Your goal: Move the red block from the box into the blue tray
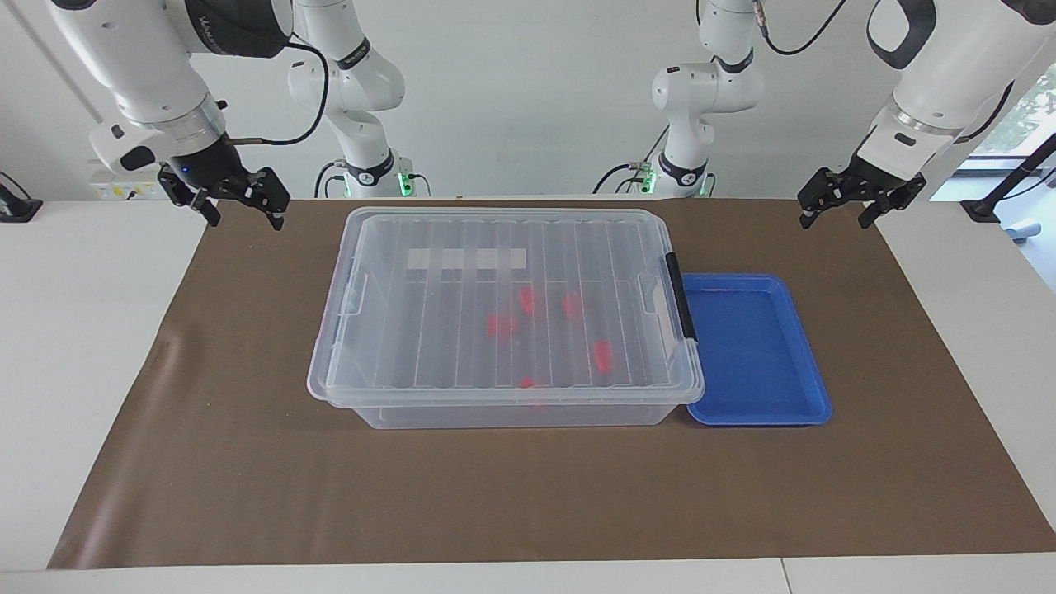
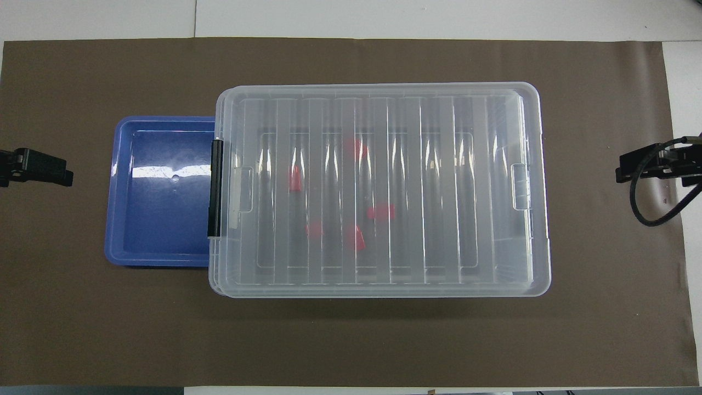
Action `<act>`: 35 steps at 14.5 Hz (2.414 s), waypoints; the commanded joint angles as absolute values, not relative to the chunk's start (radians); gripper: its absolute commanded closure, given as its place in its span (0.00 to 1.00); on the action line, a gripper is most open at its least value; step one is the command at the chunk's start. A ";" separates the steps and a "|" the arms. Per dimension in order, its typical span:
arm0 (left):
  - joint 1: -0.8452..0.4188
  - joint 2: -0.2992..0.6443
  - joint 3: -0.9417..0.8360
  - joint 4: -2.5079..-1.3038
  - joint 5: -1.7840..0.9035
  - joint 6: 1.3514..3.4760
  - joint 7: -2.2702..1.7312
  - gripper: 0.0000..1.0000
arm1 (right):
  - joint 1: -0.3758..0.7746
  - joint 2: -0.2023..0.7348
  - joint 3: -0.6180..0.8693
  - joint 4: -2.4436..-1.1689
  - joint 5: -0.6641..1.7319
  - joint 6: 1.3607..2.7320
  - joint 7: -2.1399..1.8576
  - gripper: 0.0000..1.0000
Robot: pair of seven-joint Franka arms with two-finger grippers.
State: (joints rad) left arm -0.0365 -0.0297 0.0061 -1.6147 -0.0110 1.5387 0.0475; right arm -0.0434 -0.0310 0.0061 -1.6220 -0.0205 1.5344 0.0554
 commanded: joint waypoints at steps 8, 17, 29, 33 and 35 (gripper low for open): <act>-0.037 -0.029 0.006 -1.612 -0.002 1.537 0.055 0.00 | -0.025 -0.063 0.006 -1.711 0.061 1.667 0.078 0.00; -0.037 -0.029 0.006 -1.614 -0.002 1.539 0.055 0.00 | 0.080 0.018 0.006 -1.848 0.061 1.940 0.123 0.00; -0.037 -0.029 0.006 -1.612 -0.002 1.539 0.055 0.00 | 0.055 -0.009 0.003 -2.016 0.045 2.037 0.061 0.00; -0.037 -0.029 0.006 -1.612 -0.002 1.539 0.055 0.00 | 0.023 -0.017 0.003 -2.039 0.044 2.060 0.019 0.00; -0.037 -0.029 0.006 -1.614 -0.002 1.539 0.055 0.00 | 0.005 -0.018 0.003 -2.039 0.043 2.060 -0.018 0.00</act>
State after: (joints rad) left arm -0.0365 -0.0296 0.0052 -1.6147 -0.0110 1.5388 0.0475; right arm 0.0315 0.0120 -0.0027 -2.0019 0.0450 2.0340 0.0271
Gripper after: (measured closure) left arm 0.000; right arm 0.000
